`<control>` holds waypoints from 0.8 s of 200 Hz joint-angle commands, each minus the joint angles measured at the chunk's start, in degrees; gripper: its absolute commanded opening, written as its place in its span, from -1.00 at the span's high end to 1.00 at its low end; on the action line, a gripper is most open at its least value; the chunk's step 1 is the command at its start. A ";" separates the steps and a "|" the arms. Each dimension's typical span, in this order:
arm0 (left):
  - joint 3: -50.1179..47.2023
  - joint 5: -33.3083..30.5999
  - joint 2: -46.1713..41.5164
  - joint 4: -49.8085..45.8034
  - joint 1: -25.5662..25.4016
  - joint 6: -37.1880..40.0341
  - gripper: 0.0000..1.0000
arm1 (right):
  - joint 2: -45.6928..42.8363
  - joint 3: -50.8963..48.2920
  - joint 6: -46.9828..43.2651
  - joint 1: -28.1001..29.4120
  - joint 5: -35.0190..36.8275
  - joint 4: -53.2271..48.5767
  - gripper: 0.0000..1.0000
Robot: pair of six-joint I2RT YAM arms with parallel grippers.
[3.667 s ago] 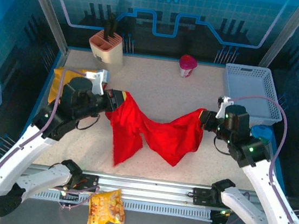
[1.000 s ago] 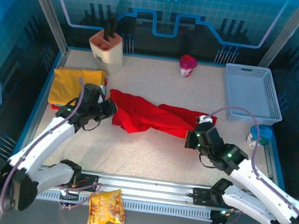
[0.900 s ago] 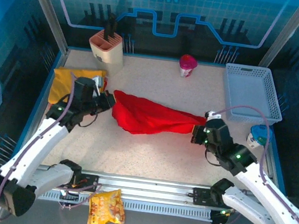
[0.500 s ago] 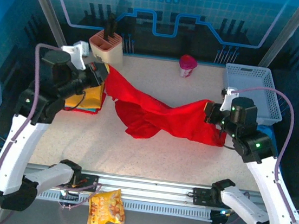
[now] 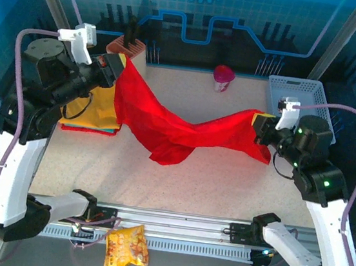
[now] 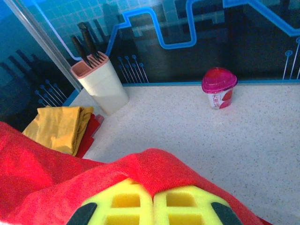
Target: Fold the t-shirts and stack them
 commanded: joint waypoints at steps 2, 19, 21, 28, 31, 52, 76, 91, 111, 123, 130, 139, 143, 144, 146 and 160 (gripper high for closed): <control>3.28 1.74 -2.77 -3.19 -0.16 1.40 1.00 | -3.80 2.80 -1.97 -0.64 -1.63 -3.16 1.00; 2.79 1.87 -3.45 -3.29 -0.16 1.03 1.00 | -4.75 3.54 -0.65 -0.66 -3.46 -4.87 1.00; 2.68 1.67 -3.33 -3.32 -0.16 1.18 1.00 | -4.87 3.37 -0.36 -0.65 -3.66 -4.88 1.00; 2.20 0.95 -2.97 -3.65 -0.16 1.78 1.00 | -4.89 3.09 0.28 -0.68 -4.07 -4.88 1.00; 2.09 0.59 -2.61 -3.79 -0.16 2.02 1.00 | -4.71 2.94 0.54 -0.71 -4.10 -4.88 1.00; -0.27 0.97 0.80 -3.34 0.09 2.35 1.00 | -1.86 1.25 1.49 -0.68 -2.61 -5.23 1.00; -6.61 2.76 4.86 1.69 1.83 0.76 1.00 | 2.98 -2.20 2.78 -0.71 -1.74 -1.95 1.00; -10.19 3.61 8.18 5.09 3.31 0.29 1.00 | 7.51 -3.60 3.00 -0.74 -1.51 0.96 1.00; -12.41 3.48 14.09 10.42 5.18 1.16 1.00 | 15.49 -3.13 2.88 -1.58 -1.21 4.04 1.00; -11.44 2.22 18.51 13.41 5.99 2.28 1.00 | 20.42 -2.20 3.07 -2.43 -1.13 6.38 1.00; -10.06 1.78 21.55 15.24 6.62 2.63 1.00 | 23.55 -1.52 3.42 -3.17 -0.99 7.95 1.00; -7.27 1.60 26.03 17.03 7.35 2.59 1.00 | 27.06 -0.67 4.06 -4.30 -0.50 10.19 1.00; -5.43 1.82 28.28 17.49 7.70 2.59 1.00 | 28.92 0.05 4.54 -4.83 -0.23 10.87 1.00; -4.77 1.90 28.81 17.58 7.77 2.58 1.00 | 29.46 0.37 4.57 -5.01 -0.15 11.04 1.00; -3.73 2.00 30.07 17.71 7.89 2.57 1.00 | 30.37 0.76 4.72 -5.21 -0.04 11.27 1.00; 6.41 3.46 39.01 17.20 8.45 2.31 1.00 | 37.02 4.81 5.91 -7.16 0.16 11.46 1.00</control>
